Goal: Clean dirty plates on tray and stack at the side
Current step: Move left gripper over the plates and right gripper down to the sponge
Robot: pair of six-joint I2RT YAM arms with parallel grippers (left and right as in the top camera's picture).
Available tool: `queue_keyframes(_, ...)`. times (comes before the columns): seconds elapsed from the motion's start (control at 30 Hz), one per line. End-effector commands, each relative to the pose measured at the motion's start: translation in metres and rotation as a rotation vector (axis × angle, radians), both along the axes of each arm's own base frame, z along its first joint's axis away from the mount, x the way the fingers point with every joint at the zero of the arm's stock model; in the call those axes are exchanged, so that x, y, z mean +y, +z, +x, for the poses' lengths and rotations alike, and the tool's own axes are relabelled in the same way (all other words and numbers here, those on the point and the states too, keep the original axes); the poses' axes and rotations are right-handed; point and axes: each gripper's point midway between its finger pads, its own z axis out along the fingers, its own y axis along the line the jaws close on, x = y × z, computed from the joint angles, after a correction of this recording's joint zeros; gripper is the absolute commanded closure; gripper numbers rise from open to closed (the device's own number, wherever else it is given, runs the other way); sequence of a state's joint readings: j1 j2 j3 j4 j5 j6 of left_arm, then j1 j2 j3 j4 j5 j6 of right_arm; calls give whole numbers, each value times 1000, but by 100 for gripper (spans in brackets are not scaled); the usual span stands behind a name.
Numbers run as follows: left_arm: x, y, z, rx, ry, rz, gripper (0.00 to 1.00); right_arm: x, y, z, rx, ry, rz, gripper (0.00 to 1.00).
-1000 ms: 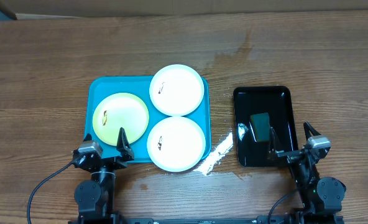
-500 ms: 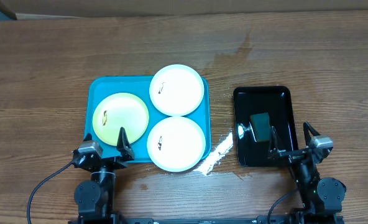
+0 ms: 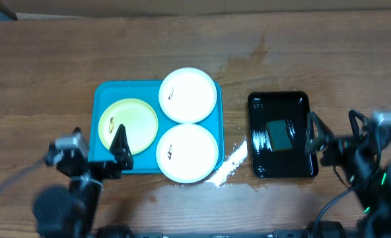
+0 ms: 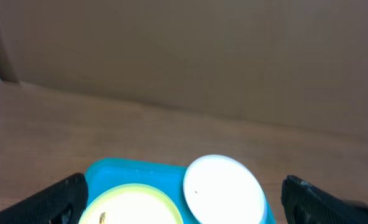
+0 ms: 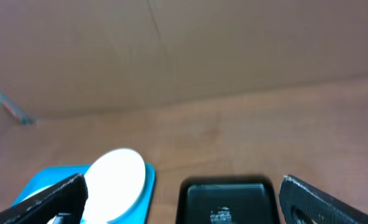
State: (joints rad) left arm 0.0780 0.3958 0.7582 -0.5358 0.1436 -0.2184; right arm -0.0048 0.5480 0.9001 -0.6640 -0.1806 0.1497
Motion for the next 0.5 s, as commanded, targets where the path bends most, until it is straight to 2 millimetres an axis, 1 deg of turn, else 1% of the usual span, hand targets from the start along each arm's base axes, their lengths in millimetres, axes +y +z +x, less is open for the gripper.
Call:
queue_keyframes(0.0,-27,41,21,118,-191,50,0,1,24,21,212,38,-80,0)
queue_keyframes(0.1,-48,51,34,283,-331,-5,0,4,24,32,424,63,-75,0)
queue_keyframes(0.17,-59,59,44,354,-407,-57,0,12,24,41,531,108,-45,0)
queue_keyframes(0.23,-65,62,58,395,-448,-88,0,25,24,50,593,179,4,0)
queue_keyframes(0.3,-69,51,65,481,-476,-131,0,37,17,58,671,243,57,0)
queue_keyframes(0.37,-71,40,76,526,-506,-136,0,43,5,64,733,274,90,0)
queue_keyframes(0.4,-72,32,78,548,-532,-113,0,44,-3,65,768,276,97,6)
queue_keyframes(0.47,-72,11,78,631,-553,-107,0,44,-14,66,823,274,105,28)
